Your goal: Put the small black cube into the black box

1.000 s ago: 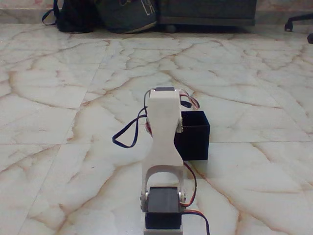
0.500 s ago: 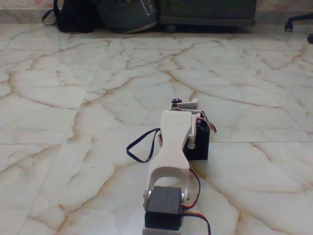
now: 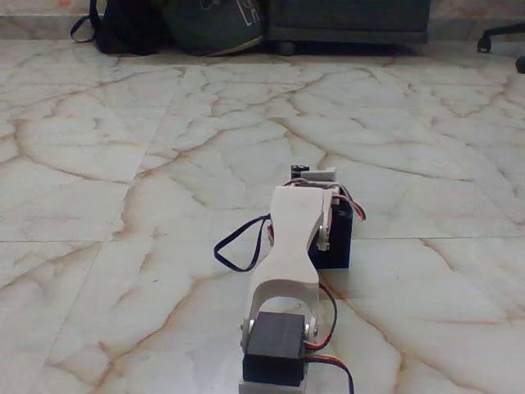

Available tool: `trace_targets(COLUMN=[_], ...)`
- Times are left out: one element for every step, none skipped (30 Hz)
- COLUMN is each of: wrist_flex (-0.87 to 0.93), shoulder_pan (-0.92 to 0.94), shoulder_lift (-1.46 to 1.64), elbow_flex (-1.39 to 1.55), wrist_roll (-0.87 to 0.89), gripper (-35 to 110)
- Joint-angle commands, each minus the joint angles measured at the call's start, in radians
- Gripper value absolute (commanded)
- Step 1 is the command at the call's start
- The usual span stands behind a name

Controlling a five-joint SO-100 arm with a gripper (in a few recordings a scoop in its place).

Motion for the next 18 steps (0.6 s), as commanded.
trace_targets(wrist_flex=[0.077,0.103,0.123,0.147,0.170,0.187,0.201,0.216,0.227,0.230,0.236,0.235,0.235,0.235,0.232,0.227,0.227,0.227], shoulder_pan=[-0.031,-0.043,-0.054,-0.063,-0.064,-0.064,-0.063,-0.058,-0.054,-0.048,-0.046,-0.046,-0.046,-0.046,-0.048,-0.051,-0.055,-0.061], shoulder_lift=[0.202,0.281,0.353,0.410,0.456,0.502,0.546,0.586,0.629,0.686,0.750,0.805,0.854,0.905,0.956,1.014,1.083,1.157], elbow_flex=[0.048,0.100,0.150,0.184,0.225,0.282,0.337,0.388,0.448,0.535,0.632,0.715,0.782,0.848,0.914,0.985,1.065,1.150], wrist_roll=[0.058,0.089,0.109,0.126,0.130,0.129,0.127,0.127,0.121,0.117,0.115,0.121,0.121,0.120,0.121,0.124,0.126,0.127], gripper=[6,6,6,6,6,6,6,6,6,6,6,6,6,6,7,7,7,7])
